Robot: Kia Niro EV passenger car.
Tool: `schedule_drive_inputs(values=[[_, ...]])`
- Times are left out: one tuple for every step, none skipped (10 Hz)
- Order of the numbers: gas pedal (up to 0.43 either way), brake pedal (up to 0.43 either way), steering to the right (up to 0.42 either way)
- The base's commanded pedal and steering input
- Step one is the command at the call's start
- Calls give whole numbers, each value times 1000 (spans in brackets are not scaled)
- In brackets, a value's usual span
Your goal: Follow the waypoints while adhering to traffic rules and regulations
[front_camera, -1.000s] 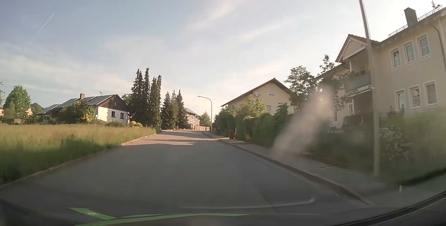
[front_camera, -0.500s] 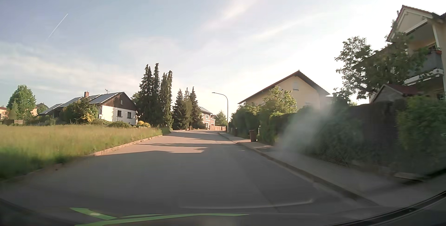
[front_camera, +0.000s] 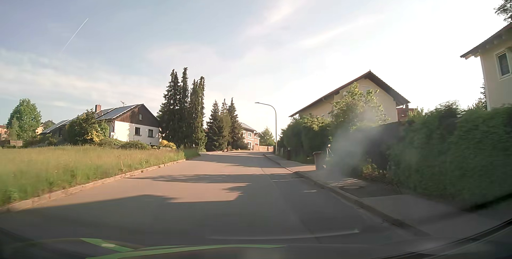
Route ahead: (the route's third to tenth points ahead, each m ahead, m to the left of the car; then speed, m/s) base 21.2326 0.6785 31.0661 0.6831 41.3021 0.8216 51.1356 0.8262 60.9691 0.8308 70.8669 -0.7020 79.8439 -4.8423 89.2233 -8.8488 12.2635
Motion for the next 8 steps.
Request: schedule_drive_inputs(values=[[177,0,-15],[177,0,-13],[177,0,-13],[177,0,-12],[177,0,-13],[177,0,-12],[177,0,-11],[177,0,-11]])
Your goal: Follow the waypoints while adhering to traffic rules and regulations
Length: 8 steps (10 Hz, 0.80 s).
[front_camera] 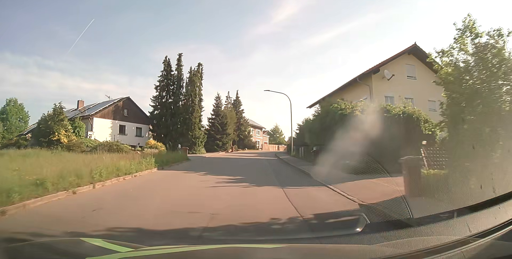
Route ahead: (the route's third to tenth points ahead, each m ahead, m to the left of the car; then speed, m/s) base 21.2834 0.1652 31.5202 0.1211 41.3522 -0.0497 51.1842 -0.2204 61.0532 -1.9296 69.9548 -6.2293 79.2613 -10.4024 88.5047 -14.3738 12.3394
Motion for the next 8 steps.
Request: schedule_drive_inputs(values=[[177,0,-10],[177,0,-9],[177,0,-8],[177,0,-5],[177,0,-5],[177,0,-4],[177,0,-3],[177,0,-1]])
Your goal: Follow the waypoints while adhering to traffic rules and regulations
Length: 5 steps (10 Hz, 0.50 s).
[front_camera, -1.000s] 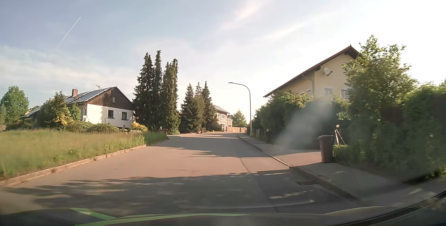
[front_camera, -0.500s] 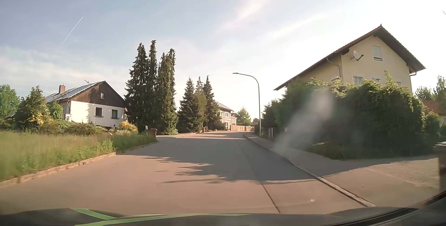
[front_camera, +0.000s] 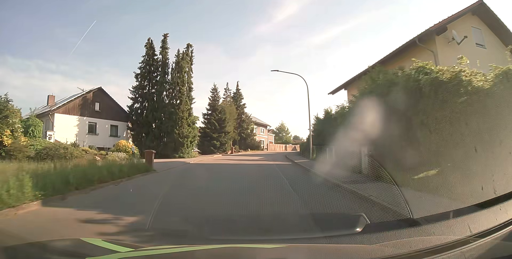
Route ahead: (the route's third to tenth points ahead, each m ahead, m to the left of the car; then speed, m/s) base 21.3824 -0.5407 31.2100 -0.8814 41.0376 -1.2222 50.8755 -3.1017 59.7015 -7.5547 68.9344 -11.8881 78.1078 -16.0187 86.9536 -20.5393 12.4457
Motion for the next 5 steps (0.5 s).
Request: schedule_drive_inputs(values=[[177,0,3],[169,0,4],[169,0,6],[169,0,6],[169,0,6]])
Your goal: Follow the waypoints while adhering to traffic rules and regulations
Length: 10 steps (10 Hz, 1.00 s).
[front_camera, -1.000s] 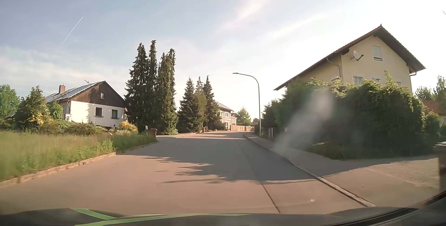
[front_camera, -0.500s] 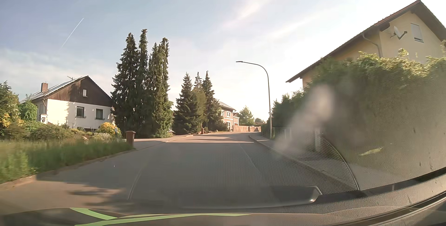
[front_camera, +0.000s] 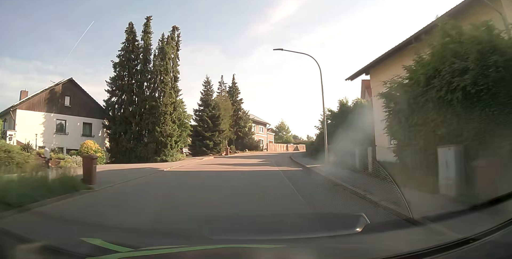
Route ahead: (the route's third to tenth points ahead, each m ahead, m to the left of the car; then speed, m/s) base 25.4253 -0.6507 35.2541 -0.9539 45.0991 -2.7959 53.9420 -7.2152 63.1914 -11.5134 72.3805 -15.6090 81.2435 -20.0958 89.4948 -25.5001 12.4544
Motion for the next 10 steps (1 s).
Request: schedule_drive_inputs(values=[[169,0,6],[157,0,6],[157,0,6],[157,0,6],[157,0,8],[157,0,10],[157,0,13],[157,0,15],[157,0,16],[157,0,16]])
